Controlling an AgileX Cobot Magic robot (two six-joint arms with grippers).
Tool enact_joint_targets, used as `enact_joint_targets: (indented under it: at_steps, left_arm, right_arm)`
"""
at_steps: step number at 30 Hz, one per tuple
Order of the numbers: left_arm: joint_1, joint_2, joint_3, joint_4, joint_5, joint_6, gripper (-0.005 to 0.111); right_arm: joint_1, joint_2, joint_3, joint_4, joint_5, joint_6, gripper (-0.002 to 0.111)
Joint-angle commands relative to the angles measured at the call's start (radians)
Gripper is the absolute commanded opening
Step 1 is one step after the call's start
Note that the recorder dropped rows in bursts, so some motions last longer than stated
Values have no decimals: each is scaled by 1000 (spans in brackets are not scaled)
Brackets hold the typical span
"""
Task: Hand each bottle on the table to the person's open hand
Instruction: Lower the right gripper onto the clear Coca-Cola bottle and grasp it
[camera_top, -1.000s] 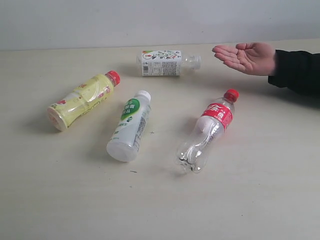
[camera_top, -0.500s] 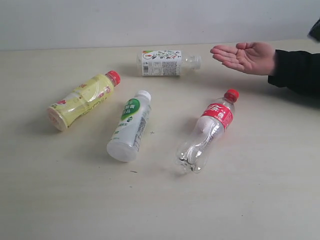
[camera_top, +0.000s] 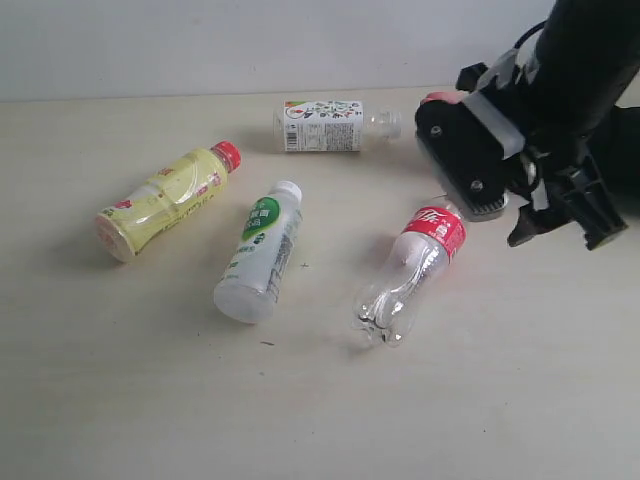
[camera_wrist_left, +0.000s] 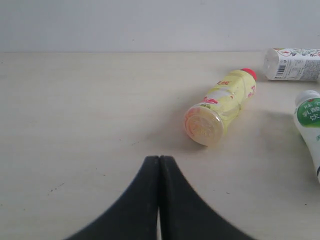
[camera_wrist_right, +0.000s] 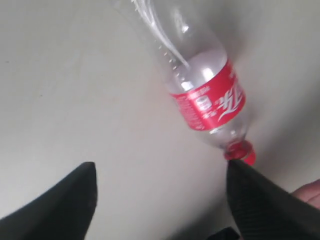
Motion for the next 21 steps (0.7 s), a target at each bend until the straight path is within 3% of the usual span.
enact_joint_targets:
  at_steps: [1,21]
  left_arm:
    - [-6,-7,0,1,-7,-3,0]
    - [-6,-7,0,1,-7,-3,0]
  right_arm:
    - [60,40,-8,-8,-133,-38,81]
    - [106,245,-7,14,-201,-69,81]
